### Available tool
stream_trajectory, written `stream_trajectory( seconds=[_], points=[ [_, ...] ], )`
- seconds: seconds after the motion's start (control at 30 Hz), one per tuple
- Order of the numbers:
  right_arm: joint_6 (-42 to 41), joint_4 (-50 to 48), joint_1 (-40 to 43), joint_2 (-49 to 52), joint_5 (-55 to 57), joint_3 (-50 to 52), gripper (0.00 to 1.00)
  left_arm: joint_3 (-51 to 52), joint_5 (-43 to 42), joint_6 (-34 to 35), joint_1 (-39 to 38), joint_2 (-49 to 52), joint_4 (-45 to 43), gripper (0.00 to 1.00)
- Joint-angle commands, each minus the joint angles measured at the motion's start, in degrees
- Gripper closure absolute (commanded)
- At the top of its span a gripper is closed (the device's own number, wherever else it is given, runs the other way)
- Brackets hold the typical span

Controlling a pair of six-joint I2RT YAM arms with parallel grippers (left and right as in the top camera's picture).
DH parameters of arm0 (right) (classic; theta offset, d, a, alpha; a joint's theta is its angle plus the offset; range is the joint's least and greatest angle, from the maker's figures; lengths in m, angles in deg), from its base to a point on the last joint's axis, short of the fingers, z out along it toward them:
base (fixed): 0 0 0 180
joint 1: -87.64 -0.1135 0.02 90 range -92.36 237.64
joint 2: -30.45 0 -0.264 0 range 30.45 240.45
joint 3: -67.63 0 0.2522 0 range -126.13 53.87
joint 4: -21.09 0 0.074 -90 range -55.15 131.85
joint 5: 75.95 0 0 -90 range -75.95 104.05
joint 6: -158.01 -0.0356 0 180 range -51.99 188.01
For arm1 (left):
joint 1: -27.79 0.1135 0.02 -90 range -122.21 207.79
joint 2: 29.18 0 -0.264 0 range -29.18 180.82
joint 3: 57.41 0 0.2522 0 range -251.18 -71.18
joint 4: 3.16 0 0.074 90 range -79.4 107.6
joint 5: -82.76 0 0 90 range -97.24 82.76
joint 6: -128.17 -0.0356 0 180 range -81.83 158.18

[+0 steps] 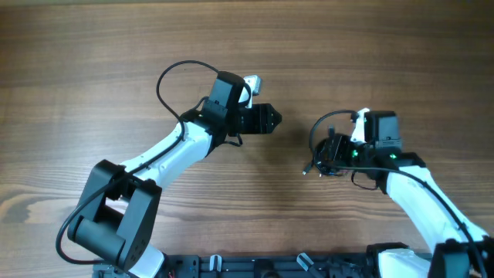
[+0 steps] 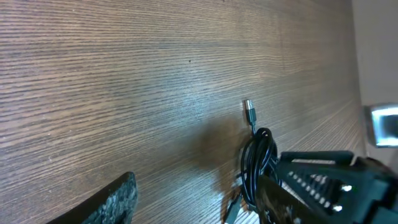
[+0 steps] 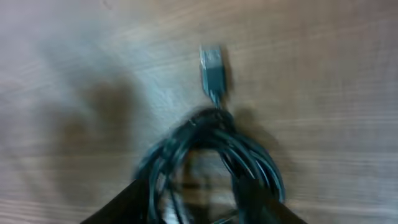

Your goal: Untangle cables

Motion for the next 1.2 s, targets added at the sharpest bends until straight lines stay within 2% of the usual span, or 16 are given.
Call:
stream_trajectory(
  seconds=[0.0,0.13,0.17,0.2,0.27,0.37,0.47,0.53,0.63,0.7,0.77,0.8,0.9,0.93,1.03,1.17],
  points=[
    [2.4,3.8,0.0,1.0,3.9,-0.7,0.52,-0.4,0.7,-1.2,0.4,0.2,0.0,0.34],
    [2.4,8.2,0.0,1.0,10.1,-0.5,0.51,-0.4,0.7,-1.4,0.4,0.2,0.8,0.31],
    [2.5,5.6,0.0,1.0,10.3,-0.5,0.33,-0.4,0.7,-2.7,0.4,0.2,0.7,0.31],
    [2.4,3.3,0.0,0.9,9.7,-0.9,0.3,-0.4,0.7,-3.1,0.4,0.2,0.8,0.3],
    [2.2,0.2,0.0,0.9,4.5,-1.3,0.3,-0.4,0.2,-3.1,0.3,0.2,1.0,0.29],
    [0.7,-4.9,-0.1,0.9,-14.7,-1.4,0.31,-0.4,-1.0,-4.3,0.4,0.2,0.9,0.25],
    [-0.6,-5.2,-1.6,1.4,-13.9,-0.3,0.32,-0.4,-0.8,-4.4,0.9,0.2,1.1,0.26],
    [-3.1,-4.8,-3.6,4.4,-8.6,-0.2,0.36,-0.4,-0.8,-4.4,2.9,0.2,2.2,0.29],
    [-6.4,-14.1,-7.8,9.7,-16.1,-0.2,0.38,-0.4,-0.9,-4.3,10.0,-0.6,7.9,0.34],
    [-8.1,-19.1,-11.8,10.9,-16.4,-0.3,0.36,-0.4,-1.1,-4.3,16.0,-2.5,12.1,0.35],
    [-8.2,-19.5,-13.0,10.6,-14.7,-0.7,0.31,-0.4,-3.3,-4.3,19.1,-4.0,13.9,0.34],
    [-8.2,-18.3,-12.6,9.5,-14.7,-2.1,0.19,-0.4,-6.8,-4.4,20.9,-4.9,13.8,0.33],
    [-8.2,-13.3,-10.6,4.7,-14.6,-4.5,0.06,-0.4,-10.0,-4.4,20.5,-5.1,13.7,0.32],
    [-8.2,-8.5,-9.7,-0.1,-10.8,-4.7,0.01,-0.4,-10.0,-4.4,18.8,-5.2,13.8,0.31],
    [-12.1,5.0,-9.7,-6.0,9.0,-4.6,0.01,-0.4,-7.1,-4.4,13.7,-5.0,12.9,0.25],
    [-12.2,0.2,-9.8,1.1,1.3,-1.9,0.03,-0.4,3.8,-4.4,10.2,-5.0,12.7,0.25]
  ],
)
